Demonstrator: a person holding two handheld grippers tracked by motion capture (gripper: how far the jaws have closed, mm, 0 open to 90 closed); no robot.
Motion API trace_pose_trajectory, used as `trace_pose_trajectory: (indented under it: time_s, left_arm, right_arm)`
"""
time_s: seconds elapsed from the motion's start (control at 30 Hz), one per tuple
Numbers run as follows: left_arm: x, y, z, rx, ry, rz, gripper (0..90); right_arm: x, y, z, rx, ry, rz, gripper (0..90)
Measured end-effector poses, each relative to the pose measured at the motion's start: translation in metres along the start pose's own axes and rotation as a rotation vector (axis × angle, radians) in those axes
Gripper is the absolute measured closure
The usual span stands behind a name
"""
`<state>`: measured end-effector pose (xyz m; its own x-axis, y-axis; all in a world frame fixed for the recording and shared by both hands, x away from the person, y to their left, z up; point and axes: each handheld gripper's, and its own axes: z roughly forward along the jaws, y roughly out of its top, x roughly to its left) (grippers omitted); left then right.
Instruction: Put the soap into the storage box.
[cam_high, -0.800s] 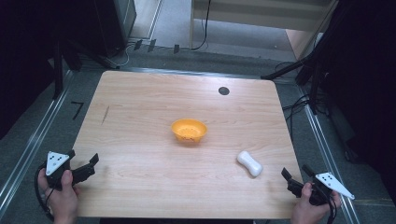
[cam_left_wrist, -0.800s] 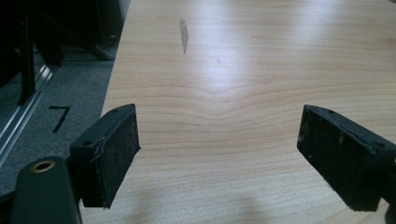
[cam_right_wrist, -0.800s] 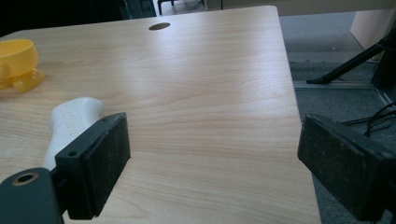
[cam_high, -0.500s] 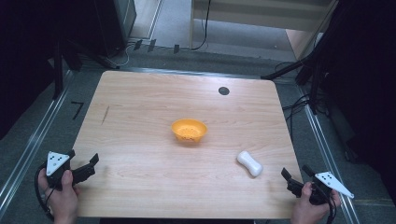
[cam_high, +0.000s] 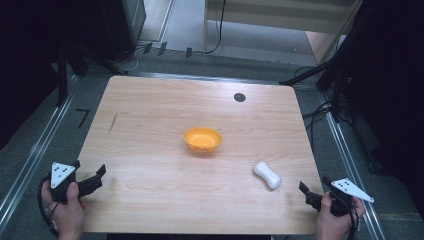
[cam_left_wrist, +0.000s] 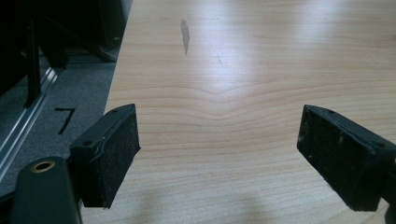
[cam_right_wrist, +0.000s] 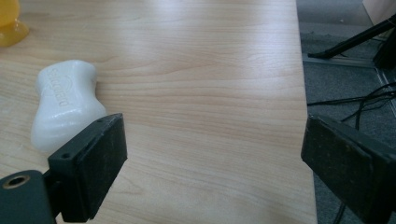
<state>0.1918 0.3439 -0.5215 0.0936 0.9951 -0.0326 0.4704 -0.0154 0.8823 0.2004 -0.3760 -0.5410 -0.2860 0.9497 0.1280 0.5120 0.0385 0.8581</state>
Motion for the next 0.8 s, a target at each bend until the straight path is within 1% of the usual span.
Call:
trace_pose_trajectory:
  time_s: [0.03, 0.07, 0.1, 0.13, 0.17, 0.23, 0.27, 0.3, 0.33, 0.37, 0.4, 0.43, 0.5, 0.57, 0.6, 0.63, 0.67, 0.7, 0.73, 0.77, 0.8]
  left_arm:
    - [0.0, 0.0, 0.0, 0.0, 0.0, 0.0, 13.3]
    - [0.0, 0.0, 0.0, 0.001, 0.0, 0.0, 13.3]
    - [0.0, 0.0, 0.0, 0.003, -0.001, -0.001, 13.3]
    - [0.0, 0.0, 0.0, 0.005, -0.002, -0.003, 13.3]
    - [0.0, 0.0, 0.0, 0.005, -0.002, -0.003, 13.3]
    - [0.0, 0.0, 0.0, 0.005, -0.003, -0.002, 13.3]
    - [0.0, 0.0, 0.0, 0.005, -0.003, -0.004, 13.3]
    - [0.0, 0.0, 0.0, 0.005, -0.003, -0.004, 13.3]
    - [0.001, 0.0, 0.0, 0.005, -0.004, -0.005, 13.3]
    - [0.001, 0.0, 0.0, 0.004, -0.004, -0.005, 13.3]
    - [0.001, 0.0, 0.0, 0.004, -0.003, -0.005, 13.3]
    - [0.001, 0.0, 0.0, 0.003, -0.003, -0.004, 13.3]
    - [0.0, 0.0, 0.0, 0.003, -0.004, -0.005, 13.3]
    - [0.001, 0.0, 0.0, 0.005, -0.004, -0.004, 13.3]
    - [0.001, 0.0, 0.0, 0.005, -0.005, -0.005, 13.3]
    - [0.001, 0.0, 0.0, 0.005, -0.005, -0.005, 13.3]
    - [0.001, 0.0, 0.0, 0.006, -0.004, -0.006, 13.3]
    - [0.001, 0.0, 0.0, 0.006, -0.004, -0.006, 13.3]
    - [0.001, 0.0, 0.0, 0.007, -0.003, -0.006, 13.3]
    - [0.001, 0.0, 0.0, 0.007, -0.003, -0.006, 13.3]
    - [0.001, 0.0, 0.0, 0.008, -0.003, -0.007, 13.3]
  right_arm:
    - [0.0, 0.0, 0.0, 0.0, 0.0, 0.0, 7.4]
    - [0.001, 0.002, 0.001, 0.015, -0.003, -0.012, 7.4]
    - [0.002, 0.004, 0.002, 0.034, -0.004, -0.03, 7.4]
    - [0.005, 0.007, 0.005, 0.072, -0.004, -0.067, 7.4]
    - [0.005, 0.007, 0.005, 0.072, -0.004, -0.067, 7.4]
    - [0.009, 0.011, 0.008, 0.108, 0.001, -0.1, 7.4]
    - [0.012, 0.015, 0.01, 0.14, 0.012, -0.127, 7.4]
    - [0.012, 0.015, 0.01, 0.14, 0.012, -0.127, 7.4]
    - [0.015, 0.02, 0.013, 0.167, 0.016, -0.157, 7.4]
    - [0.015, 0.02, 0.013, 0.167, 0.016, -0.157, 7.4]
    - [0.018, 0.025, 0.016, 0.19, 0.025, -0.185, 7.4]
    - [0.018, 0.025, 0.016, 0.19, 0.025, -0.185, 7.4]
    - [0.024, 0.031, 0.019, 0.219, 0.028, -0.224, 7.4]
    - [0.026, 0.033, 0.02, 0.228, 0.031, -0.233, 7.3]
    - [0.028, 0.037, 0.022, 0.243, 0.031, -0.25, 7.3]
    - [0.028, 0.037, 0.022, 0.243, 0.031, -0.25, 7.3]
    - [0.029, 0.04, 0.024, 0.26, 0.036, -0.254, 7.3]
    - [0.029, 0.04, 0.024, 0.26, 0.036, -0.254, 7.3]
    - [0.03, 0.043, 0.026, 0.275, 0.041, -0.262, 7.3]
    - [0.03, 0.043, 0.026, 0.275, 0.041, -0.262, 7.3]
    - [0.031, 0.046, 0.028, 0.293, 0.044, -0.274, 7.3]
